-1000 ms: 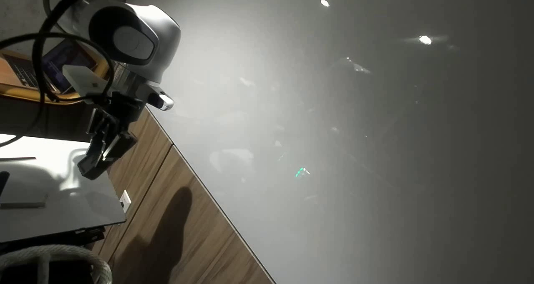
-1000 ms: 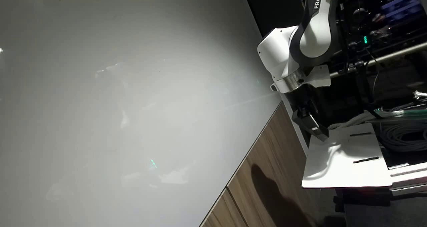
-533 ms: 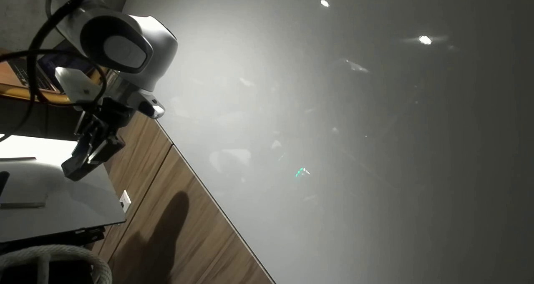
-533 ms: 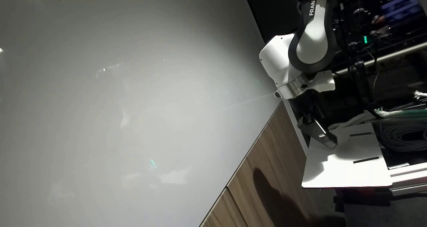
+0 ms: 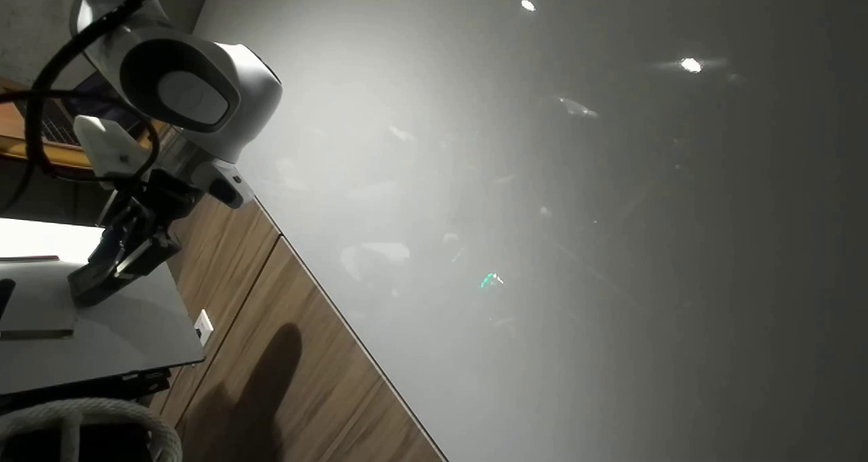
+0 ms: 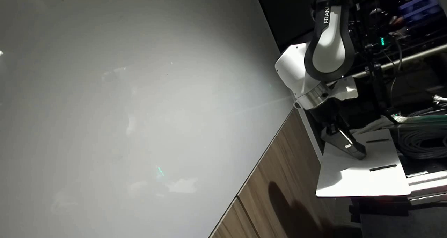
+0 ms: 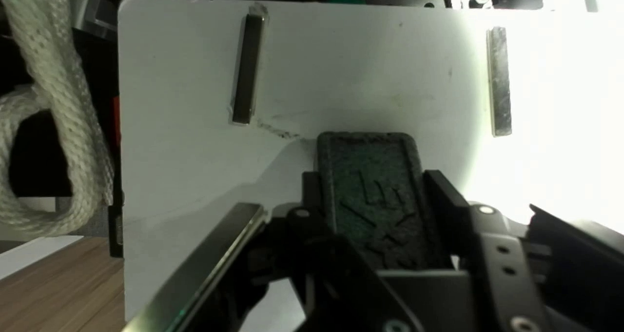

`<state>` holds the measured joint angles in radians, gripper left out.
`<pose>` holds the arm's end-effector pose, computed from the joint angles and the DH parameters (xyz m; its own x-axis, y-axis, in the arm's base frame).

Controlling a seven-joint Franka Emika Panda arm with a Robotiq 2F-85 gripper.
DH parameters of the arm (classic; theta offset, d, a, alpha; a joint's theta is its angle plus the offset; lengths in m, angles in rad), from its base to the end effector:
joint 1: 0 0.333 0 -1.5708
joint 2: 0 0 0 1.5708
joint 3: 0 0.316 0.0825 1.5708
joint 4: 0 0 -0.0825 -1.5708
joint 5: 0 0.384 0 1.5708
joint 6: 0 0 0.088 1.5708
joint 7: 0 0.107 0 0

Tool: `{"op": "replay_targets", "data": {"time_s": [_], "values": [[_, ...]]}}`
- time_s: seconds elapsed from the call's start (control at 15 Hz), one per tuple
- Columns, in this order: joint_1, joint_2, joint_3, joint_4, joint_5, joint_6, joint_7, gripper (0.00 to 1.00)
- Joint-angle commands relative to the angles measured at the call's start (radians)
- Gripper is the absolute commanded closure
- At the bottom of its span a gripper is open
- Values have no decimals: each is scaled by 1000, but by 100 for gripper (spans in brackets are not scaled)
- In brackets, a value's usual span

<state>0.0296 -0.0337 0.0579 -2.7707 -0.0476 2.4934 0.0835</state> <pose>0.3570 0.0313 0.2060 0.9702 0.0389 -0.2391 0.0501 -0.9979 0.0408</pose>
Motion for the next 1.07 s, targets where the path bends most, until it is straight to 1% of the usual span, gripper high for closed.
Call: {"op": "replay_targets", "data": {"time_s": [0.0, 0.13, 0.2, 0.27, 0.33, 0.4, 0.47, 0.53, 0.6, 1.0], "values": [[1, 0, -11, 1, 22, 5, -36, 70], [2, 1, -10, 1, 21, 6, -39, 70], [2, 2, -9, 1, 19, 7, -37, 61], [2, 3, -9, 1, 20, 6, -36, 20], [3, 3, -8, 1, 18, 5, -36, 19], [3, 5, -8, 1, 17, 5, -35, 14], [3, 6, -9, 1, 19, 5, -36, 6], [2, 8, -9, 1, 18, 6, -36, 1], [2, 10, -9, 1, 18, 6, -35, 0], [2, 16, -8, 1, 13, 10, -31, 0]]}}
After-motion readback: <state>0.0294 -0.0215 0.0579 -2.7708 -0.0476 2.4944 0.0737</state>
